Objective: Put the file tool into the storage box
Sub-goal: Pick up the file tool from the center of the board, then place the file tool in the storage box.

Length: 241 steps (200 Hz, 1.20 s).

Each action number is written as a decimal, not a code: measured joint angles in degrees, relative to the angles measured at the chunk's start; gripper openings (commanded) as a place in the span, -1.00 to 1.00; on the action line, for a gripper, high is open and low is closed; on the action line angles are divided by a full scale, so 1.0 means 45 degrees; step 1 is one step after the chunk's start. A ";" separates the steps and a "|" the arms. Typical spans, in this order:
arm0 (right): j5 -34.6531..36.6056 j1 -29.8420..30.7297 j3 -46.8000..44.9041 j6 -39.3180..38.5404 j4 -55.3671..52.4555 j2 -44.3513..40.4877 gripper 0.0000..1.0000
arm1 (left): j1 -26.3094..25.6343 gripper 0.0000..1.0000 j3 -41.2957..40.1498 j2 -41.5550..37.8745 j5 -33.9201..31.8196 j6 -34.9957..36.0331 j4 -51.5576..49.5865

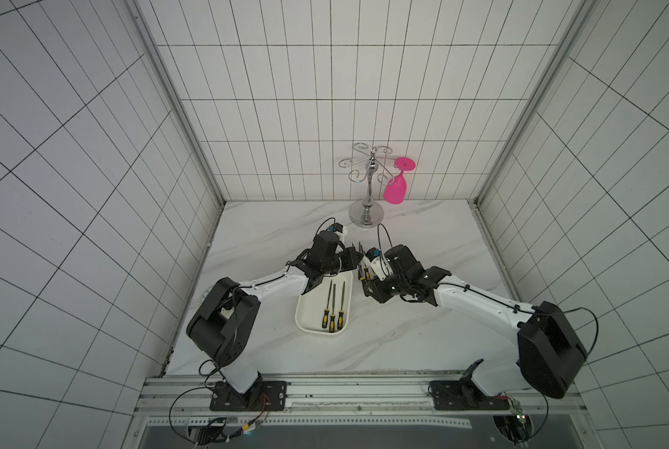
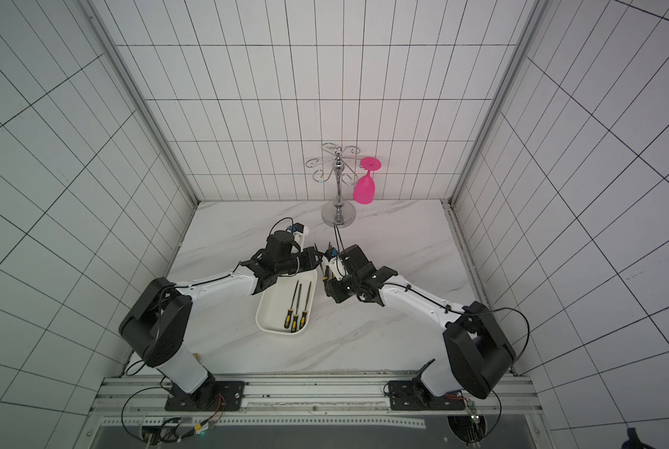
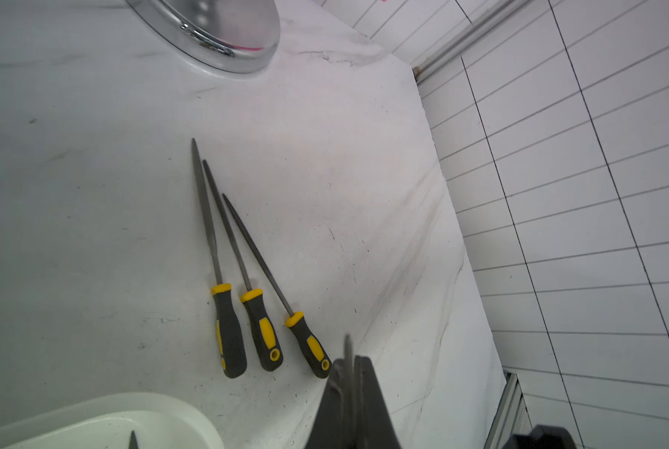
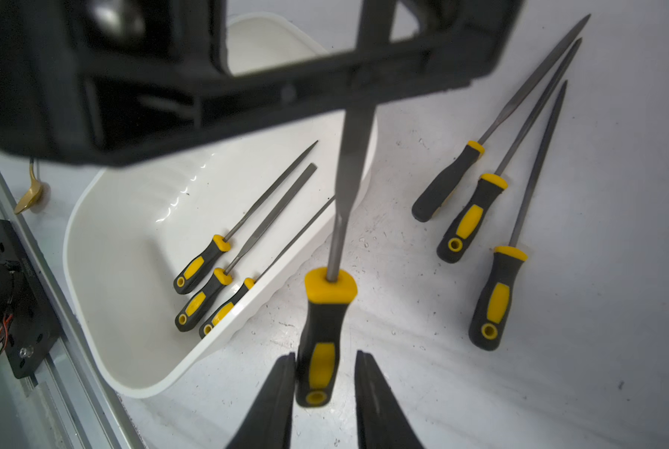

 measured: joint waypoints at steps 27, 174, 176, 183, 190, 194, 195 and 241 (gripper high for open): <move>0.0709 -0.0146 -0.0160 0.0058 0.0282 -0.0607 -0.26 | 0.0724 -1.00 -0.0321 -0.0588 -0.0228 0.0359 -0.0903; 0.1015 -0.0855 -0.0719 0.0806 0.0996 -0.0675 -0.25 | 0.0423 -0.98 -0.3147 -0.3818 -0.5557 0.1977 -0.6946; 0.1020 -0.0855 -0.0719 0.0801 0.1001 -0.0661 -0.24 | 0.0413 -0.92 -0.3128 -0.3769 -0.5571 0.1982 -0.6951; 0.1035 -0.0865 -0.0719 0.0821 0.0996 -0.0588 -0.23 | 0.0335 -0.70 -0.3007 -0.3512 -0.5625 0.2001 -0.6970; 0.1044 -0.0879 -0.0719 0.0840 0.0991 -0.0495 -0.23 | 0.0267 -0.51 -0.2861 -0.3298 -0.5649 0.2035 -0.6985; 0.1059 -0.0884 -0.0719 0.0860 0.0986 -0.0437 -0.23 | 0.0233 -0.41 -0.2798 -0.3191 -0.5659 0.2127 -0.6980; 0.1064 -0.0884 -0.0719 0.0860 0.0981 -0.0423 -0.23 | 0.0219 -0.39 -0.2769 -0.3152 -0.5654 0.2089 -0.6985; 0.1209 -0.1103 -0.0719 0.0928 0.0860 0.0398 -0.22 | -0.0010 -0.12 -0.2200 -0.2424 -0.5644 0.2157 -0.6785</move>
